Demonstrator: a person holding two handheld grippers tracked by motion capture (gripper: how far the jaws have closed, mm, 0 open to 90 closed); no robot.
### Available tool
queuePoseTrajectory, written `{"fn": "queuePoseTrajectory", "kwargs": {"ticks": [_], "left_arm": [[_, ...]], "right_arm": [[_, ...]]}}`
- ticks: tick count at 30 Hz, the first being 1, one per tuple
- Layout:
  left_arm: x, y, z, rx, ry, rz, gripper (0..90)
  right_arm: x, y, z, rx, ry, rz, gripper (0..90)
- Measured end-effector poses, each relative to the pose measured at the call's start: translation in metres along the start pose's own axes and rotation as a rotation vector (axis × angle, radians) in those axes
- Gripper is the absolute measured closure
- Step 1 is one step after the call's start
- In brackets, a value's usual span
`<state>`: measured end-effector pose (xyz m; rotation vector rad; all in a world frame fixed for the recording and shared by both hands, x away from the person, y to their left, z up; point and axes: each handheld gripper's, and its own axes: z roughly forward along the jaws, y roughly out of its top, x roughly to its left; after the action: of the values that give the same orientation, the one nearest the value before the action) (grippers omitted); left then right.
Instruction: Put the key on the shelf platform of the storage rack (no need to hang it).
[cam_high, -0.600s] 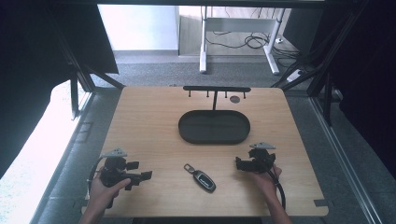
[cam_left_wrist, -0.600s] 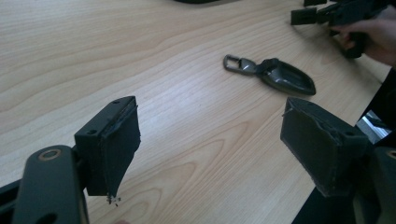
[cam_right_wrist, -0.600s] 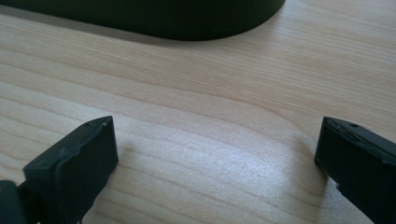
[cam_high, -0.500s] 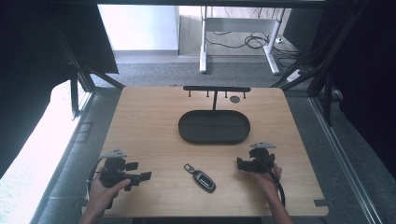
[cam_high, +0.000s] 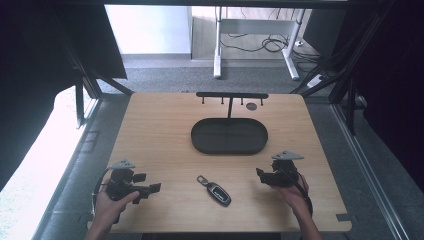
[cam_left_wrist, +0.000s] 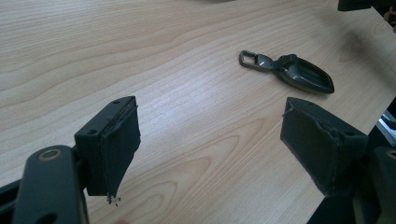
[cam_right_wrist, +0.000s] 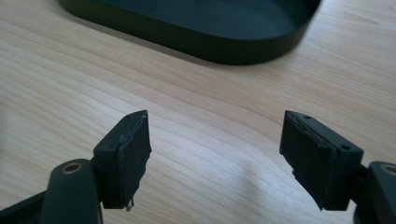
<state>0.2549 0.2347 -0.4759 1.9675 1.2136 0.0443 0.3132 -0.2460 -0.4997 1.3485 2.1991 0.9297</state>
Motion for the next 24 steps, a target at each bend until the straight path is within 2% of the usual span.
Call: {"fn": "queuePoseTrajectory", "kwargs": {"ticks": [4, 7, 8, 9, 14, 20, 24], "left_arm": [[0.000, 0.000, 0.000, -0.001, -0.003, 0.007, 20.1], [-0.001, 0.001, -0.001, -0.002, -0.004, 0.006, 20.1], [-0.001, 0.001, -0.001, -0.004, -0.004, 0.006, 20.1], [-0.001, 0.001, -0.001, -0.004, -0.005, 0.007, 20.1], [0.000, 0.001, -0.001, -0.001, -0.005, 0.006, 20.1], [-0.001, 0.002, 0.000, 0.003, -0.008, 0.008, 20.1], [-0.001, 0.002, 0.000, 0.002, -0.008, 0.011, 20.1]], "right_arm": [[0.005, 0.006, -0.003, 0.013, 0.026, -0.025, 26.6], [0.009, 0.015, -0.009, 0.025, 0.038, -0.051, 26.8], [0.013, 0.020, -0.012, 0.041, 0.048, -0.078, 26.3], [0.013, 0.020, -0.012, 0.041, 0.048, -0.078, 26.3], [0.025, 0.035, -0.016, 0.089, 0.105, -0.125, 26.7], [0.035, 0.051, -0.021, 0.092, 0.145, -0.150, 29.2], [0.044, 0.063, -0.024, 0.081, 0.149, -0.165, 30.8]]}}
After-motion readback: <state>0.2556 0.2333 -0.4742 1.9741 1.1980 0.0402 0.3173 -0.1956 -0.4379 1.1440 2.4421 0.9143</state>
